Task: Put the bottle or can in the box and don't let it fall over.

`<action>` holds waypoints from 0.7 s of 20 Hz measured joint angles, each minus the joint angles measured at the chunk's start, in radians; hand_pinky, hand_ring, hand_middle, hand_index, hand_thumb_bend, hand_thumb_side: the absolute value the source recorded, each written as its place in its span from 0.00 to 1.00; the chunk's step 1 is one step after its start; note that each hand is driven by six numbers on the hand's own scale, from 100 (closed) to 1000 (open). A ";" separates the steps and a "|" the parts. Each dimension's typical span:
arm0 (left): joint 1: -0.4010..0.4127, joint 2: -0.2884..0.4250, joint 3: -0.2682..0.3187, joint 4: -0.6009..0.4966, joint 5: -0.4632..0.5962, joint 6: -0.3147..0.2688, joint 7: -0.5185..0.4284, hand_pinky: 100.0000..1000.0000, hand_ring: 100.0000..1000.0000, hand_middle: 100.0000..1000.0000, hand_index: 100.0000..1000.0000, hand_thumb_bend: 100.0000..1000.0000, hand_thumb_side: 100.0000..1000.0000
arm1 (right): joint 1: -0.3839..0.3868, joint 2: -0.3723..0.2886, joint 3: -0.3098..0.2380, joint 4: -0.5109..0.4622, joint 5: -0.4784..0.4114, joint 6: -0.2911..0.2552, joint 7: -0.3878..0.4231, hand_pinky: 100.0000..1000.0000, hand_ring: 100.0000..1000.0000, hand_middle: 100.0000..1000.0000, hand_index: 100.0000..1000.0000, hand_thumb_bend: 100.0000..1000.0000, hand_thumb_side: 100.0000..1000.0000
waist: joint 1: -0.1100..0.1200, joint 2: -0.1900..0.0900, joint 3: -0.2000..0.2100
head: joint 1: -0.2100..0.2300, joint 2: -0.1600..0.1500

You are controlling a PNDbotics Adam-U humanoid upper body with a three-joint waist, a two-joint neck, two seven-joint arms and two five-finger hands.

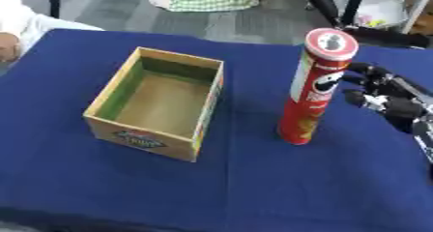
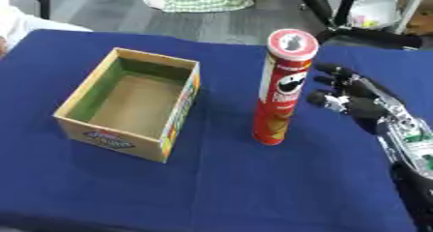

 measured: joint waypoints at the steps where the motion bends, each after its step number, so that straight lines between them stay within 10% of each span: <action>1: 0.000 0.000 0.000 0.000 0.000 0.000 0.000 0.90 0.74 0.80 0.81 0.00 0.69 | -0.001 0.003 0.001 -0.001 0.001 0.000 0.000 0.92 1.00 1.00 0.90 0.77 0.17 | 0.000 0.000 0.001 | 0.000 0.000; 14: 0.000 0.000 0.000 0.000 0.000 0.000 -0.001 0.90 0.74 0.80 0.81 0.00 0.69 | -0.018 0.027 0.006 -0.004 0.008 0.003 0.003 0.92 1.00 1.00 0.91 0.75 0.19 | -0.001 0.002 0.004 | 0.000 0.000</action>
